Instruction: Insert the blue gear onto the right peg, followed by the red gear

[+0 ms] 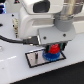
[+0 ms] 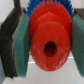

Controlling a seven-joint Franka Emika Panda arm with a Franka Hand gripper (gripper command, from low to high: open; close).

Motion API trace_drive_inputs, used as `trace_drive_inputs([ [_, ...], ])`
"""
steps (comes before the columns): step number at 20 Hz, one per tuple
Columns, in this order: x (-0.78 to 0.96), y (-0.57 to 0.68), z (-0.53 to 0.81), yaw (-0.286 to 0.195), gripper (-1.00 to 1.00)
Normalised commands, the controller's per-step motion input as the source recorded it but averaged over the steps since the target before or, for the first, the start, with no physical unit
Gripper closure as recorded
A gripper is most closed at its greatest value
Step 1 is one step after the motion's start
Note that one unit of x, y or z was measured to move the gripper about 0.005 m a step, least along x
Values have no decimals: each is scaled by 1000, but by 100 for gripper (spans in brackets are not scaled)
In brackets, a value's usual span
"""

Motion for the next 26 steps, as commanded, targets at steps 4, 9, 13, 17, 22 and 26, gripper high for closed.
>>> trace_drive_inputs([
  [4,-14,0,-71,0,100],
  [9,-147,-37,201,0,100],
  [13,-172,-38,135,0,100],
  [17,162,-139,-24,0,100],
  [22,221,-171,-198,0,100],
  [26,242,-204,-120,0,100],
])
